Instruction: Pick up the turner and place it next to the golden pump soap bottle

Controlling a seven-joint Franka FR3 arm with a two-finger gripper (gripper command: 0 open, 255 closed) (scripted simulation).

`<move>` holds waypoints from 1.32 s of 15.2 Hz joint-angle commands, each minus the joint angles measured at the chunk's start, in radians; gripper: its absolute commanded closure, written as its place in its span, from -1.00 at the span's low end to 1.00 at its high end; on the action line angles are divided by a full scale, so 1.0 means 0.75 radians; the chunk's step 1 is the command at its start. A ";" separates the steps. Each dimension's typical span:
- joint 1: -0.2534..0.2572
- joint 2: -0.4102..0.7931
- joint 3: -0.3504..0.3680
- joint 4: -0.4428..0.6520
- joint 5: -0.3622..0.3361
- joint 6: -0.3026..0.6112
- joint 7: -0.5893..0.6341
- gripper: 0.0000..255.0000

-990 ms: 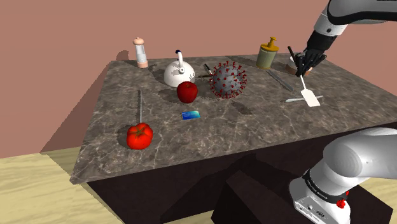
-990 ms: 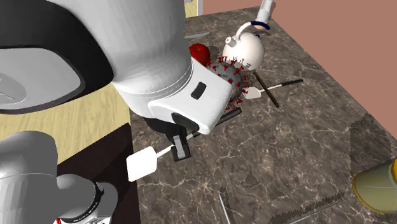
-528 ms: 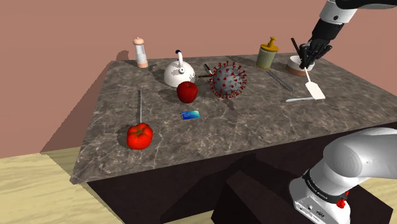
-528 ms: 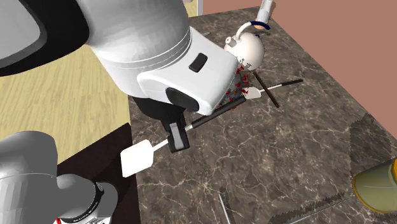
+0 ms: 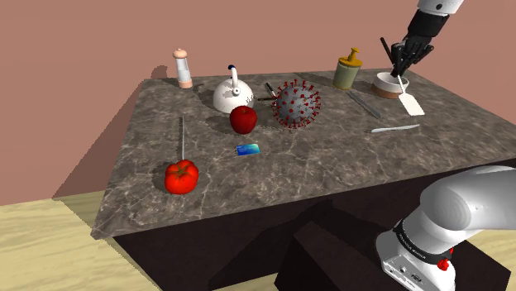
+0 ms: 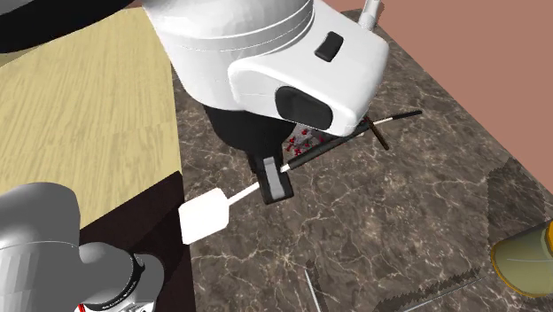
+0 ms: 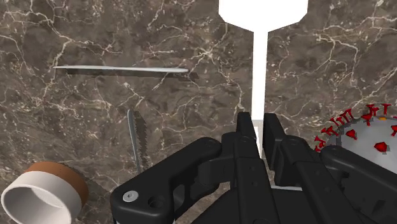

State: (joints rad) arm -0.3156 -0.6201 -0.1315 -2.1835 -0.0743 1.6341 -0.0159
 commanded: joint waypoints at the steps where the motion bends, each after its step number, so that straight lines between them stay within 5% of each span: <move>1: 0.000 0.096 -0.028 0.074 -0.002 0.023 -0.029 1.00; 10: -0.004 0.565 -0.150 0.497 0.050 0.068 -0.177 1.00; 19: -0.090 1.139 -0.236 1.179 0.218 -0.063 -0.342 1.00; 20: -0.090 1.132 -0.233 1.151 0.215 -0.041 -0.341 1.00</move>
State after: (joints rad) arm -0.3743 0.2006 -0.3032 -1.3534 0.0773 1.6083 -0.2615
